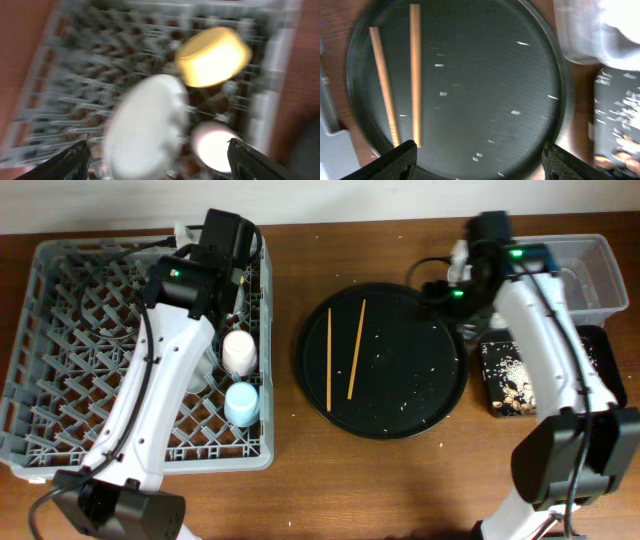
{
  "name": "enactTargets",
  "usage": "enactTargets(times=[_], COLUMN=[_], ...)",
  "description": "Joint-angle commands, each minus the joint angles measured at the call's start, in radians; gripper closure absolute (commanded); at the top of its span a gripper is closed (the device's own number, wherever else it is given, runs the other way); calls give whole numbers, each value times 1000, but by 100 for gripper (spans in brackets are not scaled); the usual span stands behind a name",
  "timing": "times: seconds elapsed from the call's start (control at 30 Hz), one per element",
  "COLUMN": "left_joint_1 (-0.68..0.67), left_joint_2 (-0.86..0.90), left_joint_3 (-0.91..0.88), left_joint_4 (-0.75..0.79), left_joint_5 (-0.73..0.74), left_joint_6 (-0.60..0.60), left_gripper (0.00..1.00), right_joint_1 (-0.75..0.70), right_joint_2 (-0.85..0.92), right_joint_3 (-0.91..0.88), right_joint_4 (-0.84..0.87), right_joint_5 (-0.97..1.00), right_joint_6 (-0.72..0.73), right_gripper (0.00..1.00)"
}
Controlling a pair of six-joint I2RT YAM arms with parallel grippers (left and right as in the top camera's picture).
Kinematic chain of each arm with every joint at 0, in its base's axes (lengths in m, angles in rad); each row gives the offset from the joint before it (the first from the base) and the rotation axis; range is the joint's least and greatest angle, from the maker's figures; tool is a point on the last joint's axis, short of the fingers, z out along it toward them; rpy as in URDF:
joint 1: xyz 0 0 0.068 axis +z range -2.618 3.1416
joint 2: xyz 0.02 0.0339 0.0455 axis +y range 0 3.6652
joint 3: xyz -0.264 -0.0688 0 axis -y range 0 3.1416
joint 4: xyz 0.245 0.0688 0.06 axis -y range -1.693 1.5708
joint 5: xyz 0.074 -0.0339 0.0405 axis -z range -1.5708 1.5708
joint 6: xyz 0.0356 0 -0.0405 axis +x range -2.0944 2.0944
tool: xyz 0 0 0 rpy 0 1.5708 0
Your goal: Sort waste into correct bins and load items into the dishwasher rack
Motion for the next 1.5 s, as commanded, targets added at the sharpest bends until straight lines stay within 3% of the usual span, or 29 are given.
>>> enactTargets(times=[0.0, 0.07, 0.2, 0.27, 0.4, 0.53, 0.63, 0.7, 0.8, 0.87, 1.0, 1.1, 1.17, 1.27, 1.3, 1.33, 1.43, 1.47], left_joint_1=[2, -20, -170, -240, -268, -268, -268, -268, -266, -251, -129, -8, 84, 187, 200, 211, 199, 196], left_joint_2=[-23, -9, 163, 290, 482, 584, 616, 619, 606, 556, 449, 373, 350, 351, 351, 351, 351, 351], left_joint_3=[20, 18, 18, 18, 18, 18, 18, 13, 65, 247, 581, 592, 571, 380, 297, 256, 243, 243], left_joint_4=[18, 37, 92, 172, 289, 344, 344, 344, 284, 103, -276, -462, -462, -442, -388, -338, -285, -284], left_joint_5=[404, 488, 492, 492, 491, 496, 495, 495, 496, 493, 414, 401, 416, 415, 415, 417, 419, 419], left_joint_6=[20, 20, 19, 15, -101, -101, -101, -101, -89, 28, 43, 69, 122, 134, 206, 222, 223, 223], left_gripper=[13, 13, 13, 33, 47, 58, 90, 99, 99, 99, 99, 99, 99, 99, 99, 94, 92, 76], right_joint_1=[137, 146, 34, 29, 29, 29, 29, 29, 29, 29, 29, 29, 29, 29, 29, 29, 29, 29], right_joint_2=[0, 1, 1, 1, 1, 1, 1, 1, 1, 1, 1, 1, 1, 1, 1, 1, 1, 1], right_joint_3=[7, 7, 7, 7, 7, 7, 7, 7, 7, 7, 7, 7, 7, 7, 7, 7, 7, 7], right_joint_4=[55, 61, -14, -33, -51, -66, -67, -67, -67, -67, -66, -57, -46, -47, -46, -47, -48, -49], right_joint_5=[59, 114, 114, 126, 133, 133, 132, 133, 133, 133, 140, 140, 140, 140, 140, 140, 140, 140], right_joint_6=[112, 189, 134, 89, 78, 71, 66, 52, 52, 52, 30, 30, 30, 30, 30, 30, 30, 30], right_gripper=[20, 20, 17, 17, 16, 16, 16, 16, 16, 16, 16, 16, 16, 16, 16, 16, 16, 16])
